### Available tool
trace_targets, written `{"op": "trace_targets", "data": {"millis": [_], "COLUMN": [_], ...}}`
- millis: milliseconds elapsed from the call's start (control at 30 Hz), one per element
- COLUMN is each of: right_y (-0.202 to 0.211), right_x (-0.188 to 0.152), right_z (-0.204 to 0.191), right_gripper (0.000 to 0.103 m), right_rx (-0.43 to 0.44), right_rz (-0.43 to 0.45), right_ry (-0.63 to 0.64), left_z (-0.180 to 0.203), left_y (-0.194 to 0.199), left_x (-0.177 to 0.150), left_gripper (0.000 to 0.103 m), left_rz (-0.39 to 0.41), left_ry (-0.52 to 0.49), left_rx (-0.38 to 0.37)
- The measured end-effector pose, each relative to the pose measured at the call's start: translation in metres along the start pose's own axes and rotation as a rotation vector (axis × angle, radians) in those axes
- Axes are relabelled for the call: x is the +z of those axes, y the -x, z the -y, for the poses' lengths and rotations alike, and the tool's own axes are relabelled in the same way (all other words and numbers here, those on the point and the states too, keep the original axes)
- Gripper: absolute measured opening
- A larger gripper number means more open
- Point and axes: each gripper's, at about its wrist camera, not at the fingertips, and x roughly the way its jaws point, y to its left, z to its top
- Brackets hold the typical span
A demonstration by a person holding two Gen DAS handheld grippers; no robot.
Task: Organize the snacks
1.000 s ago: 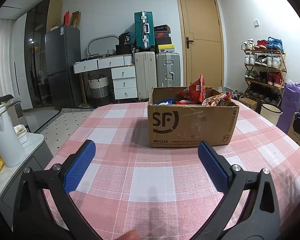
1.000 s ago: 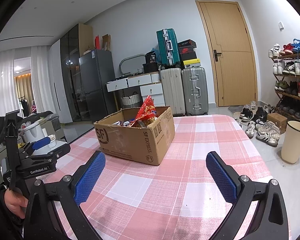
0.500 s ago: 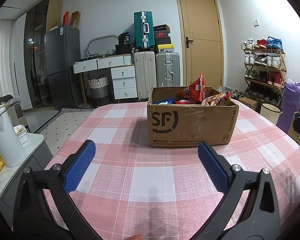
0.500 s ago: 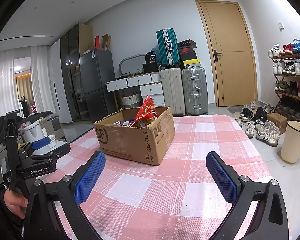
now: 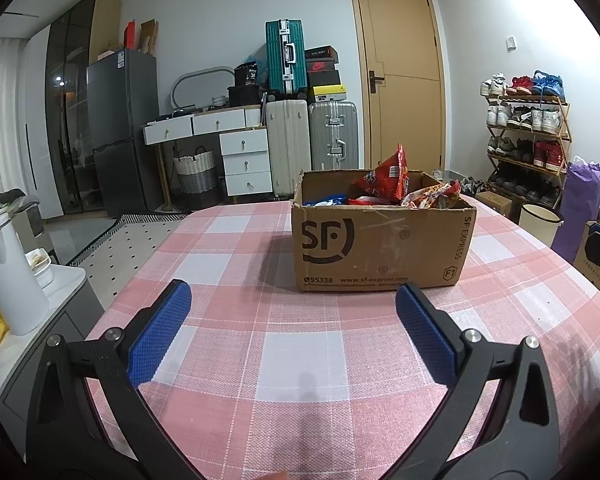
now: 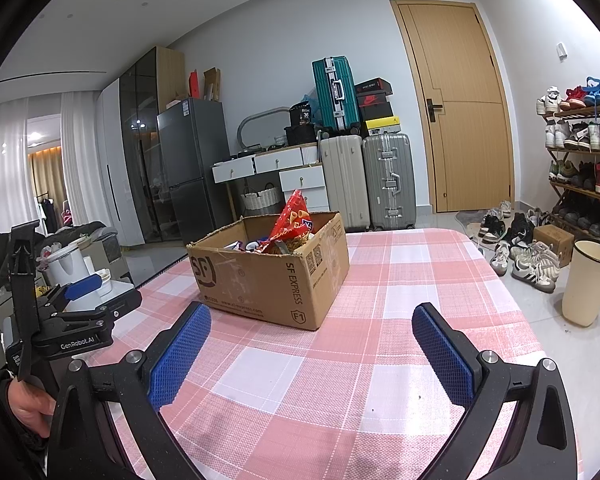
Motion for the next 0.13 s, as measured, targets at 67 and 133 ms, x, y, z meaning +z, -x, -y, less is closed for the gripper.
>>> {"op": "trace_targets", "data": {"millis": [67, 133], "right_y": [-0.0002, 0.0000], "right_x": [-0.0003, -0.0003], "right_z": [-0.0002, 0.0000], "right_gripper": [0.102, 0.102], "right_rx": [0.000, 0.001], "right_rz": [0.000, -0.001], "right_ry": [0.001, 0.001], "left_z": [-0.0003, -0.0002], "left_y": [0.0002, -0.0018], "left_x": [0.0002, 0.0002], "left_gripper": [0.102, 0.102], "left_rz": [0.003, -0.003], "left_ry": [0.000, -0.001], "left_rx": [0.000, -0.008]}}
